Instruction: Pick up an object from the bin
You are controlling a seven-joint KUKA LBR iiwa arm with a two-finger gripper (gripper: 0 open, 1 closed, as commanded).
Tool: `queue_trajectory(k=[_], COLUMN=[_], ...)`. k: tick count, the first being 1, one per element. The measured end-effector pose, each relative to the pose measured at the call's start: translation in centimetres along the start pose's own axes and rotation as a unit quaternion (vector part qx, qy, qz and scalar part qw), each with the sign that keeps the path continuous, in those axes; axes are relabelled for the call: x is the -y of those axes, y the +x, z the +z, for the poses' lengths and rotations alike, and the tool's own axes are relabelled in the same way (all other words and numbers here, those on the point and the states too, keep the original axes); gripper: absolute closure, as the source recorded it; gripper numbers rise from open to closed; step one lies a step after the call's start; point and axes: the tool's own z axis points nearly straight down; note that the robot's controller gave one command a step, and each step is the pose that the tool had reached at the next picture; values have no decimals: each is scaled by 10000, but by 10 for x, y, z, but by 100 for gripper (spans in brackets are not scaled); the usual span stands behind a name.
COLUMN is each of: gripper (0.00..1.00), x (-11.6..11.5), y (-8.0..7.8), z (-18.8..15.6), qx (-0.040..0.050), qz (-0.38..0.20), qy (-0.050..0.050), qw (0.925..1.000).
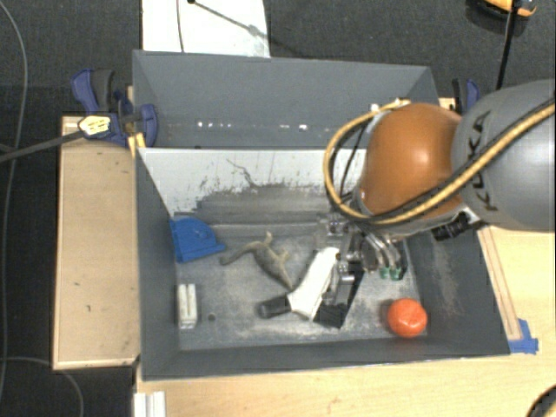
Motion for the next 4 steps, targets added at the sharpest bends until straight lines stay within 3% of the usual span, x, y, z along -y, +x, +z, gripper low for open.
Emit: queue_trajectory(k=[2, 3, 4], gripper=[0, 0, 0], x=[-4, -8, -1], y=[3, 12, 6], z=[30, 66, 86], qx=[10, 21, 15], qz=[914, -81, -286], qy=[-4, -5, -6], qw=[9958, 10000, 9996])
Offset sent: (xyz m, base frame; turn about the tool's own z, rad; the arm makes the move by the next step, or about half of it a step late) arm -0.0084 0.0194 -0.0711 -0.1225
